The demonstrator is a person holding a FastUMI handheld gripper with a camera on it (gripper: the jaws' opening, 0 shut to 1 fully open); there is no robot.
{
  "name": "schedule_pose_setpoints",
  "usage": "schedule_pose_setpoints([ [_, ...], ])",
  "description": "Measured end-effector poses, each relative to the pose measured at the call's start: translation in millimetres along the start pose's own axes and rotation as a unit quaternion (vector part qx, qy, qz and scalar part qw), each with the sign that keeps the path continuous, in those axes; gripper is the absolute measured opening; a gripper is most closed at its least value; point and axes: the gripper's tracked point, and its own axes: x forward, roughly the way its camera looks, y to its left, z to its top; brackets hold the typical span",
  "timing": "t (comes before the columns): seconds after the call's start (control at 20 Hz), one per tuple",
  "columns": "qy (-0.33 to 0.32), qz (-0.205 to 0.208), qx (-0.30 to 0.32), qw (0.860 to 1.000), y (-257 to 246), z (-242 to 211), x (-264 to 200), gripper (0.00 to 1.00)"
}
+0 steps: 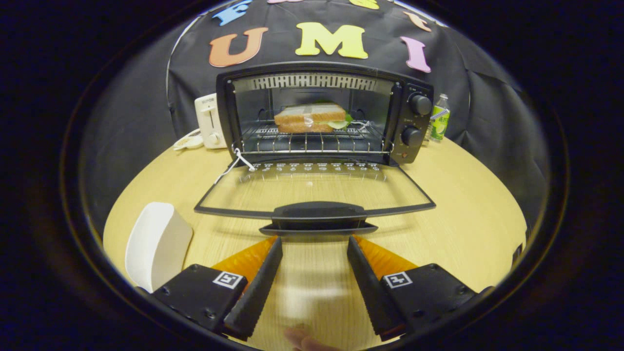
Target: Open the toaster oven, put the food inside, and close the toaster oven door.
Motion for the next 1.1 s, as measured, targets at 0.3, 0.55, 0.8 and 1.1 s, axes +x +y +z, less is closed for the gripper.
schedule_pose_setpoints([
  [0.3,-0.001,0.004,0.007,1.000,1,0,-1,0.90],
  [0.55,-0.037,0.003,0.011,0.999,2,8,-9,0.90],
  [0.8,-0.094,0.013,0.023,0.995,3,26,-16,0.90],
  [1.1,-0.164,0.018,0.032,0.986,3,48,-23,0.90],
])
